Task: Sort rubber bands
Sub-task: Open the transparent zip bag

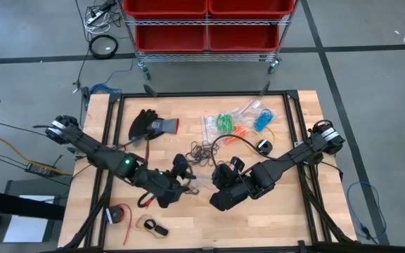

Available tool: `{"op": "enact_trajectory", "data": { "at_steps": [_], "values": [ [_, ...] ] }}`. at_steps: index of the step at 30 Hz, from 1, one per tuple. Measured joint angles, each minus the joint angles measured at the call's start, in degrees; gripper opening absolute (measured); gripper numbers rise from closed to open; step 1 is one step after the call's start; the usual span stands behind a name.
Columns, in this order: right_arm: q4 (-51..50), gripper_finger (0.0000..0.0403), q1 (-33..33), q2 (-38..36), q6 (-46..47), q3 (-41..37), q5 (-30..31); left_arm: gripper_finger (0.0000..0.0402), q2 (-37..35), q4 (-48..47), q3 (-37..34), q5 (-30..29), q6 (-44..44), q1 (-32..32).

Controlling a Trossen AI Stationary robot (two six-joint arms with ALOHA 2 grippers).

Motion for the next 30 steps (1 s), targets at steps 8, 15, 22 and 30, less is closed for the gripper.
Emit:
{"op": "enact_trajectory", "data": {
  "at_steps": [8,15,22,30],
  "values": [
    [0.0,0.0,-0.5,0.0,-1.2,0.0,-0.3,0.0234,4.4,-0.1,3.7,-2.1,1.7,0.8],
    [-0.1,0.0,-0.7,0.0,-2.0,0.0,-0.3,0.0233,6.9,-8.5,10.2,1.2,0.5,2.5],
    [0.0,0.0,-0.7,0.0,-2.2,0.0,-0.3,0.0223,11.1,-14.5,11.5,4.9,-1.8,4.2],
    [-0.4,0.0,-0.7,0.0,-2.4,0.0,-0.7,0.018,13.2,-16.5,11.5,3.3,-0.6,4.4]
  ]
}}
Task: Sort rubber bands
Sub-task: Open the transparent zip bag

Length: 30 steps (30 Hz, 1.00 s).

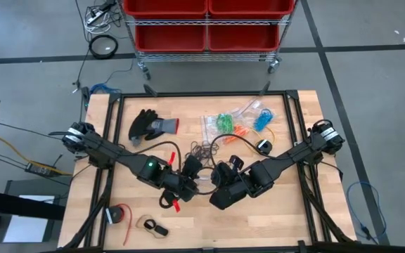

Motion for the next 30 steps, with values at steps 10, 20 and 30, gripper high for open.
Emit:
{"op": "enact_trajectory", "data": {
  "at_steps": [10,20,30],
  "values": [
    [0.0,0.0,-0.2,0.0,-0.2,0.0,-0.7,0.0155,-0.1,2.0,6.3,-0.9,2.1,-1.9],
    [0.2,0.0,-0.4,0.0,-0.2,0.0,-0.8,0.0155,2.9,4.2,6.6,3.3,2.1,-2.1],
    [0.1,0.0,-0.3,0.0,0.1,0.0,-0.8,0.0155,5.2,8.3,6.6,-3.7,3.6,-1.6]
  ]
}}
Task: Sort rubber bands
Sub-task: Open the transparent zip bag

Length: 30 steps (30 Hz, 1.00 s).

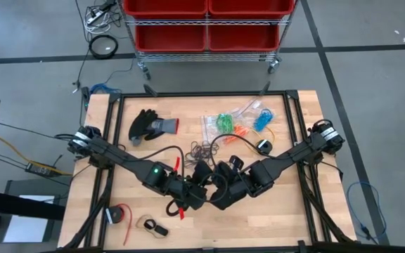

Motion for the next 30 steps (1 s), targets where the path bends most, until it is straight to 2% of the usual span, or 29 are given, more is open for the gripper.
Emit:
{"op": "enact_trajectory", "data": {
  "at_steps": [17,23,30],
  "values": [
    [0.0,0.0,-0.1,0.0,0.1,0.0,0.0,0.0155,0.2,-1.7,1.8,-0.6,-2.1,1.0],
    [-0.1,0.0,-0.1,0.0,0.1,0.0,0.0,0.0154,0.5,-5.5,1.7,3.7,-6.0,2.8],
    [-0.1,0.0,-0.1,0.0,-0.2,0.0,0.0,0.0154,0.5,-9.0,1.7,4.5,-6.5,2.9]
  ]
}}
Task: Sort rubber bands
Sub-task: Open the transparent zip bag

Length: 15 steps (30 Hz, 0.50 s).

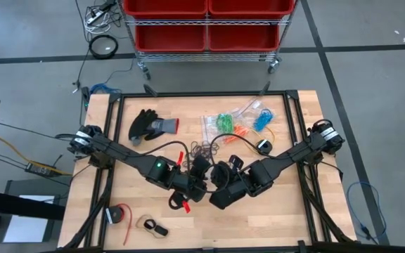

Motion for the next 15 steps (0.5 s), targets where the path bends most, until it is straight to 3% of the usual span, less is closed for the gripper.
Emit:
{"op": "enact_trajectory", "data": {
  "at_steps": [15],
  "values": [
    [0.0,0.0,-0.6,0.0,-0.1,0.0,0.0,0.0154,0.0,5.1,0.3,2.4,-6.3,0.5]
  ]
}}
